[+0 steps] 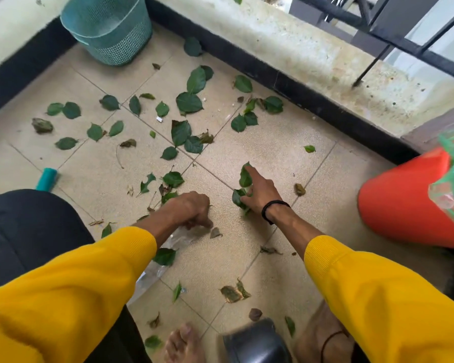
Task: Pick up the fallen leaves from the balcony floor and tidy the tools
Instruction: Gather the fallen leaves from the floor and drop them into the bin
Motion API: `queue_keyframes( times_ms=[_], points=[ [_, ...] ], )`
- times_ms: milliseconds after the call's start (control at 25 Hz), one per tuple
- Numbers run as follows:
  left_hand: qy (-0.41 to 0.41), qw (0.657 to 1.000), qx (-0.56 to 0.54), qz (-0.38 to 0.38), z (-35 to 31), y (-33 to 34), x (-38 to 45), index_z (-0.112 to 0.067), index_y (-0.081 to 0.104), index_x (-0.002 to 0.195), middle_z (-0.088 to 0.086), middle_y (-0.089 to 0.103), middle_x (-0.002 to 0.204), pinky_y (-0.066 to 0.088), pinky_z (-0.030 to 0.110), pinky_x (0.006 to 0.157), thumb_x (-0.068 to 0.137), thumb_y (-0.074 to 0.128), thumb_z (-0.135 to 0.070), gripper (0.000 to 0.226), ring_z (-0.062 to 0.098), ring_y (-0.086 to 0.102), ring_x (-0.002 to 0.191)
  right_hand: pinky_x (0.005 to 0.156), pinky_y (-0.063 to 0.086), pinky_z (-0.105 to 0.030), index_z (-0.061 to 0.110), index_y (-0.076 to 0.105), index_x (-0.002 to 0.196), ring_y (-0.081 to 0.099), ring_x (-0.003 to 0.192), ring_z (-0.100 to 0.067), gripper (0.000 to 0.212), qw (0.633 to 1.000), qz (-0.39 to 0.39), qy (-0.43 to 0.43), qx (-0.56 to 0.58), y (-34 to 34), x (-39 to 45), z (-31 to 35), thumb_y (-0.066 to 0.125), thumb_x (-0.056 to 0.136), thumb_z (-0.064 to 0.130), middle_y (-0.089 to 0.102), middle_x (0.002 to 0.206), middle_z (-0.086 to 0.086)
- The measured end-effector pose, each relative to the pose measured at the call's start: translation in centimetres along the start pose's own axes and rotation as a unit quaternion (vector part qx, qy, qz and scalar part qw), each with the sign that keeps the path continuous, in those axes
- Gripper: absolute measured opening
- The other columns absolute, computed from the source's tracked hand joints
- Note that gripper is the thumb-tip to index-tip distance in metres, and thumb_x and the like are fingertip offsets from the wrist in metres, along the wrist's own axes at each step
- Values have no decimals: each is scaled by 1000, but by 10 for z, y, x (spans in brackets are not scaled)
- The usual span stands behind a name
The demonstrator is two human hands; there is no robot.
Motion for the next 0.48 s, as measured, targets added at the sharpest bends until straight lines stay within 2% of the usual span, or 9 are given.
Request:
queue_keyframes(
  times_ms=[40,120,200,240,280,360,400,480],
  points=[
    [18,1000,-12,-20,-6,-7,-2,-12,66,106,5,73,86,55,27,57,91,72,-36,29,14,66,62,77,55,-34,27,38,144,61,81,-21,72,1000,-7,4,-11,1,2,2,71,83,8,59,100,-3],
    [57,993,-50,-85,-15,-30,-6,-16,62,109,5,71,93,56,30,67,97,64,-35,23,16,68,74,79,54,-32,21,54,129,63,90,-25,51,1000,-24,5,-12,0,6,5,70,82,9,61,102,-4],
    [85,967,-169,-170,-19,-61,-10,-17,61,114,7,70,101,59,36,79,102,55,-34,22,21,70,87,67,51,-24,17,68,110,68,88,-24,30,998,-52,32,15,-10,9,5,73,81,11,69,95,-5],
    [82,942,-256,-200,-17,-72,-8,-16,62,115,9,70,103,60,40,83,103,50,-36,26,24,70,90,60,49,-20,16,71,104,70,83,-21,23,995,-63,56,53,-18,9,7,76,81,13,71,91,-5],
    [73,912,-347,-208,-17,-79,-5,-13,62,115,11,71,105,59,42,87,104,46,-38,32,25,70,93,54,48,-19,15,72,100,71,78,-19,20,990,-67,73,103,-27,9,11,79,81,15,73,88,-6],
    [45,832,-538,-129,-29,-74,6,-11,63,117,14,69,114,56,45,90,105,39,-46,44,28,67,98,54,54,-24,7,71,99,74,73,-21,21,967,-46,74,239,-47,3,26,81,82,12,75,91,-15],
    [42,778,-624,-61,-43,-67,11,-11,64,118,16,69,117,54,46,92,104,38,-50,49,31,67,102,57,57,-27,1,69,100,74,74,-22,22,948,-23,71,308,-56,-2,34,80,82,8,74,94,-19],
    [68,647,-757,59,-78,-59,15,-8,65,122,21,70,121,49,54,101,101,38,-56,59,39,67,111,61,59,-31,0,68,100,71,77,-27,22,915,24,75,397,-72,-14,44,79,82,3,73,96,-24]
  ],
)
Point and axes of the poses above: each hand's wrist, its own x-axis towards the middle knuckle, its own y-axis out of the palm, z = x × y, the point moved 5 cm from there along x, towards the middle knuckle
